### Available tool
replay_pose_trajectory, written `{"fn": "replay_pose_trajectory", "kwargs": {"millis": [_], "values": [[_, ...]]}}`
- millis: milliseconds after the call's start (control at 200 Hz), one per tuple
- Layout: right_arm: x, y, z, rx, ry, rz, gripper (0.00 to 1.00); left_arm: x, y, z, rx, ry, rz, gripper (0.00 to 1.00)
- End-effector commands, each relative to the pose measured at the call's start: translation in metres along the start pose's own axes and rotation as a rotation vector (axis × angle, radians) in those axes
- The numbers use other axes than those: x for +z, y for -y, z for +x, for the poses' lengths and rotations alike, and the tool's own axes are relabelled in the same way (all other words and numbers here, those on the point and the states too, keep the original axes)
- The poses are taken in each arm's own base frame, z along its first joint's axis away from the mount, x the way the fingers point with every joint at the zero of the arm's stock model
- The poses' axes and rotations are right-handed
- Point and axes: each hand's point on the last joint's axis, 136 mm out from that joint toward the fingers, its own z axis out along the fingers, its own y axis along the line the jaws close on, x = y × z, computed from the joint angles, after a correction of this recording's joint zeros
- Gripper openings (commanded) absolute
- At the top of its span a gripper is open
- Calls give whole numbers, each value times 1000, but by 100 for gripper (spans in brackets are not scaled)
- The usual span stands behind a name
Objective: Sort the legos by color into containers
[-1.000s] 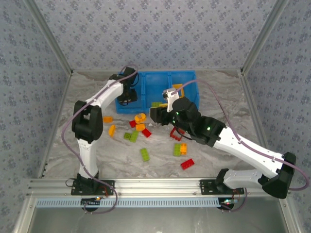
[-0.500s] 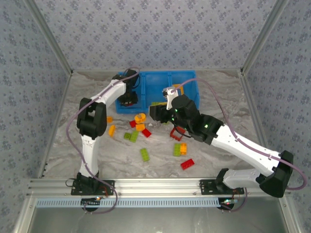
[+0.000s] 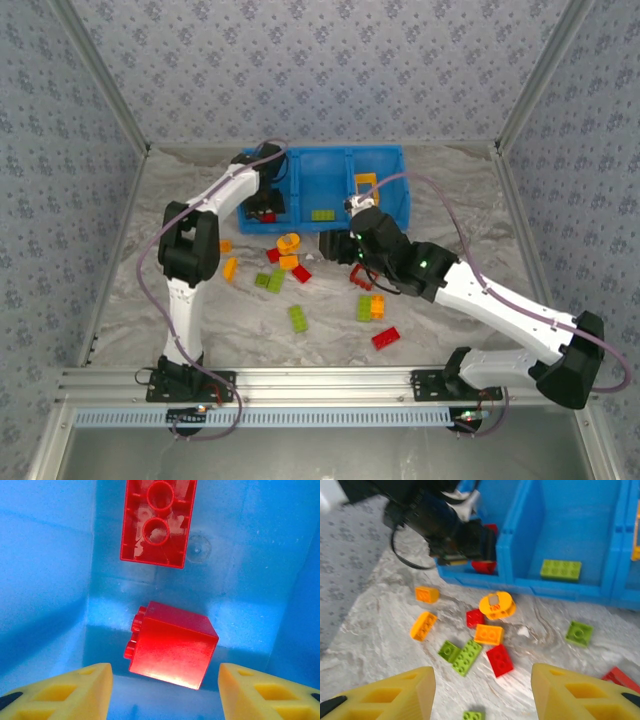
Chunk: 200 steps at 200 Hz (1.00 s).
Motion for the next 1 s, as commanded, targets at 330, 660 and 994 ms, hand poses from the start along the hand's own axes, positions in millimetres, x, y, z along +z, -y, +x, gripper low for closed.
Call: {"fn": "replay_pose_trajectory", "kwargs": {"millis": [330,660,994], "values": [[-22,149,103,312,-275,475,61,-154,27,9,23,303,208,57],[25,164,153,386,-386,457,65,-250,84,157,253,502,627,58],[41,163,174,378,-431,465,63,-267,54,223,270,522,677,57]]}}
